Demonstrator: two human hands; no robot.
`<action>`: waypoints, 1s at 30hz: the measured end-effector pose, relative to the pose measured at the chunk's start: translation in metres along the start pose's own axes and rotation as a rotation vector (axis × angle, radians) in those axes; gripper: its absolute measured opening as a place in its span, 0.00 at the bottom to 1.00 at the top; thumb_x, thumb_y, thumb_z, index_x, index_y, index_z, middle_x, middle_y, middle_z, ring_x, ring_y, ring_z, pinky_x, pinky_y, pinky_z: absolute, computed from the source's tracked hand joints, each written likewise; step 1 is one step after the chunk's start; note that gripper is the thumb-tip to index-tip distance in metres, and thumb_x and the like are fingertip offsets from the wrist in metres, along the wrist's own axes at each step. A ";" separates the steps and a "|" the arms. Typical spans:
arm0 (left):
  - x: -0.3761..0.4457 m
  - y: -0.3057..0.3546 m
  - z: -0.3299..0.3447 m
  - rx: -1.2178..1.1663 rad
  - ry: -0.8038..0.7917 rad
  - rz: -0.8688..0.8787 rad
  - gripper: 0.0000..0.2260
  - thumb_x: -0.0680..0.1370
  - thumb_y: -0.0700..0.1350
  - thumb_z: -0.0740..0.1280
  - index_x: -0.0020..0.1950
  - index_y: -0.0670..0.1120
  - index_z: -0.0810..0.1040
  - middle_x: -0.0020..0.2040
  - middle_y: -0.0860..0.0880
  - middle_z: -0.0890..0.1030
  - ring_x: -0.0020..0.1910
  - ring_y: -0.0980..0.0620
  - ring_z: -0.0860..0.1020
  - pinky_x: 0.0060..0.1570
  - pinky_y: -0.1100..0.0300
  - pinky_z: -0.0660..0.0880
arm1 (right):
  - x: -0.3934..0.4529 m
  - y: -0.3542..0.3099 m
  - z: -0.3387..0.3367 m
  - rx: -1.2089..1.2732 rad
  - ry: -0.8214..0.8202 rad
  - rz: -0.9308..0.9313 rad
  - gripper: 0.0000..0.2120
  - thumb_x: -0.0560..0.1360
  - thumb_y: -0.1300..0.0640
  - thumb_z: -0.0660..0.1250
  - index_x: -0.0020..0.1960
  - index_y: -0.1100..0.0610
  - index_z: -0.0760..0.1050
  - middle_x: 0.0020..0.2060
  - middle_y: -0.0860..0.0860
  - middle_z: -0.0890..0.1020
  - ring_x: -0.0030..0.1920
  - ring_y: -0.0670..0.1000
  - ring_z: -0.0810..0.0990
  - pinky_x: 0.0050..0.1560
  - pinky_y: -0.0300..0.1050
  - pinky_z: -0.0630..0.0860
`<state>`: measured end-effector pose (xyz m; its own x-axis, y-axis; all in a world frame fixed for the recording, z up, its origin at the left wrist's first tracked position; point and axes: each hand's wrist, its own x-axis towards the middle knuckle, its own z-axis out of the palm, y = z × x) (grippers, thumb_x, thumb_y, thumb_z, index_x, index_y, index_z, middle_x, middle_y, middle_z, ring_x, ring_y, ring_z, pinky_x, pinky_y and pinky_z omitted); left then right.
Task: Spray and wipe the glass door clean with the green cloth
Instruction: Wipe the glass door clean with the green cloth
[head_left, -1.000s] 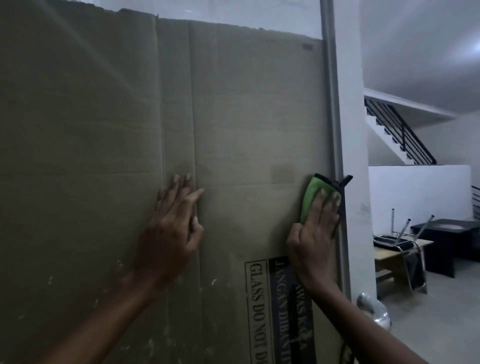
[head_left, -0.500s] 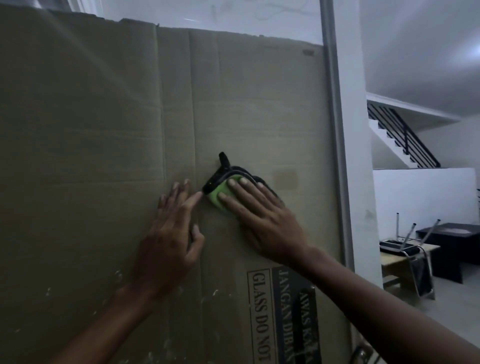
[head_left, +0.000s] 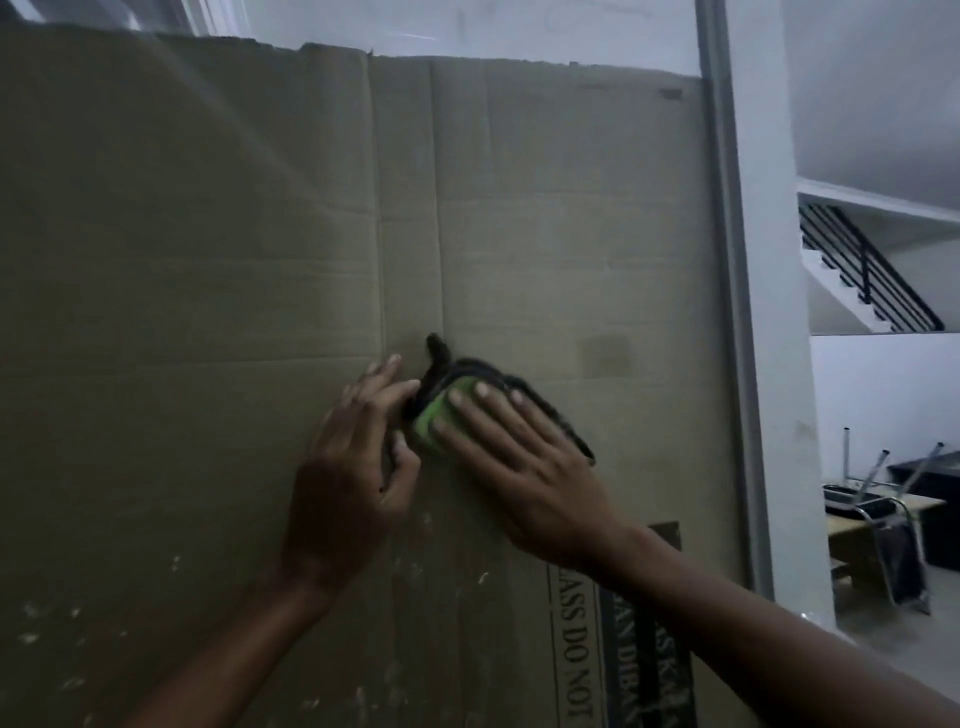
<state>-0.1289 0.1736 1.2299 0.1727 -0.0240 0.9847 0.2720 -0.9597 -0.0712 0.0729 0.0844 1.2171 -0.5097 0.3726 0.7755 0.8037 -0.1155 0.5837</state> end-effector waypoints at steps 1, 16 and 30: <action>0.001 0.000 0.000 0.004 0.007 0.006 0.22 0.75 0.38 0.62 0.70 0.45 0.73 0.74 0.49 0.71 0.76 0.51 0.67 0.70 0.46 0.69 | -0.009 0.005 -0.001 -0.026 -0.027 -0.078 0.24 0.85 0.53 0.53 0.81 0.53 0.61 0.81 0.55 0.60 0.82 0.56 0.55 0.80 0.58 0.56; 0.000 -0.003 0.016 0.174 -0.071 0.046 0.23 0.75 0.42 0.63 0.70 0.43 0.73 0.76 0.45 0.68 0.79 0.46 0.61 0.77 0.46 0.57 | -0.086 0.041 -0.004 0.003 0.331 0.872 0.31 0.80 0.65 0.56 0.82 0.57 0.56 0.81 0.58 0.57 0.81 0.60 0.55 0.76 0.67 0.62; -0.003 0.011 0.033 0.163 -0.024 -0.026 0.23 0.75 0.43 0.62 0.70 0.42 0.72 0.75 0.41 0.68 0.78 0.42 0.60 0.77 0.40 0.55 | -0.126 0.002 0.001 -0.060 0.180 1.217 0.33 0.81 0.53 0.51 0.82 0.63 0.49 0.80 0.61 0.55 0.75 0.63 0.60 0.78 0.53 0.53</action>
<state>-0.0956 0.1724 1.2207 0.1855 0.0083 0.9826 0.4262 -0.9017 -0.0728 0.1388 0.0381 1.1204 0.5224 -0.1388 0.8413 0.7716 -0.3431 -0.5357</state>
